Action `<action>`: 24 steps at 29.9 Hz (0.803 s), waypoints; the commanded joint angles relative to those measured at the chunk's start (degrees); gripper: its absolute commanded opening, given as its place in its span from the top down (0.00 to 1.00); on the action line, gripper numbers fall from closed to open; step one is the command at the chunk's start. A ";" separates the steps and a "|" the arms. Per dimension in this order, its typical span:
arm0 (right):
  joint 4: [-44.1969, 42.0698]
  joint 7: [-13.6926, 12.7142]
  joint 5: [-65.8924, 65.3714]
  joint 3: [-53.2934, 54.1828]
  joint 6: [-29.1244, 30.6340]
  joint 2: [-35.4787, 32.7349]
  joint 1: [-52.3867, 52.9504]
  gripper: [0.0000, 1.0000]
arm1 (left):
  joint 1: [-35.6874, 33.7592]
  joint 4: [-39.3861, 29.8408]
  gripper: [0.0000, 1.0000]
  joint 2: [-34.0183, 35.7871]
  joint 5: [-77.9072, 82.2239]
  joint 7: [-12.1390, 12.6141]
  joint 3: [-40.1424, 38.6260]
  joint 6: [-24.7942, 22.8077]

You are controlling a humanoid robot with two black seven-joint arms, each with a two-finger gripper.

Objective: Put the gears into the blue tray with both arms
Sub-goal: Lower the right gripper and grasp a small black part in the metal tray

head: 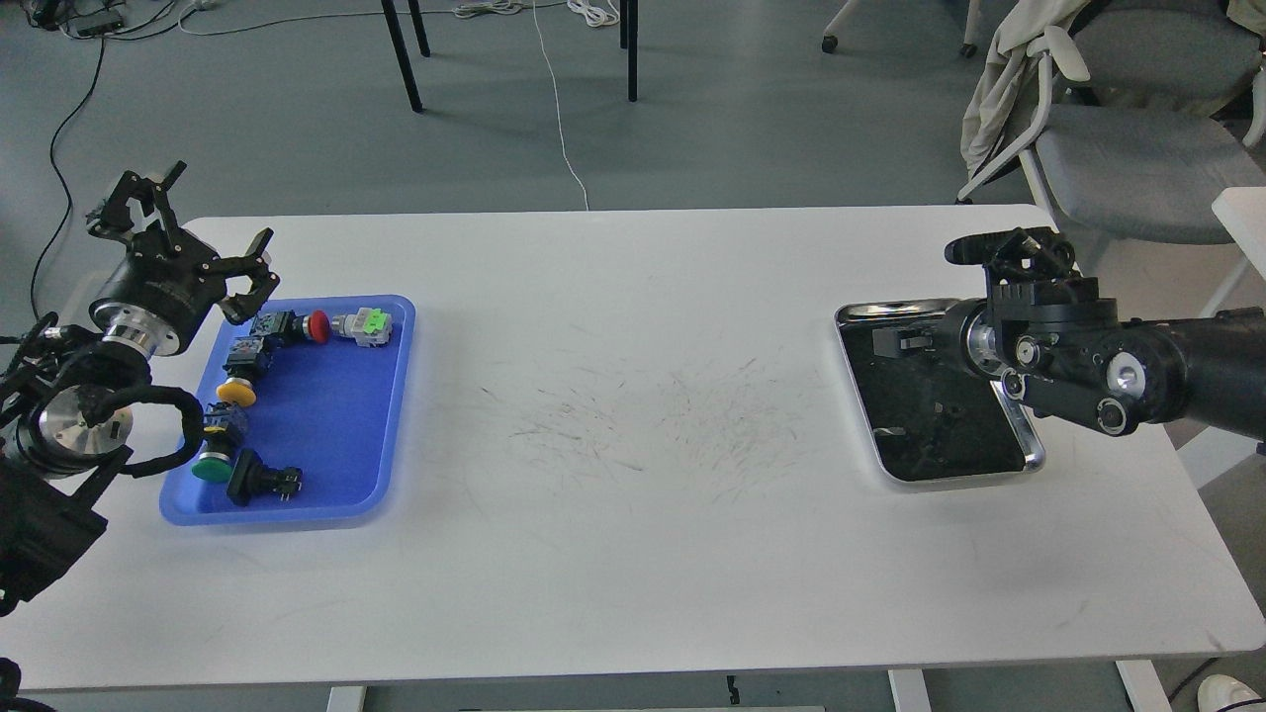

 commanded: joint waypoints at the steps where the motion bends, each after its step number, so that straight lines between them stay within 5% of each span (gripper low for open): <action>1: -0.23 0.00 -0.01 0.00 -0.97 -0.05 -0.89 0.06 | 0.08 0.00 0.01 -0.01 0.08 0.00 0.00 0.00; 11: -3.75 0.26 0.08 0.00 -4.57 0.04 -4.76 0.08 | 0.17 0.00 0.01 -0.09 0.26 -0.17 0.00 0.00; 24: -5.07 0.27 0.08 0.18 -5.81 0.83 -5.73 0.24 | 0.17 0.00 0.01 -0.18 0.26 -0.26 0.00 0.00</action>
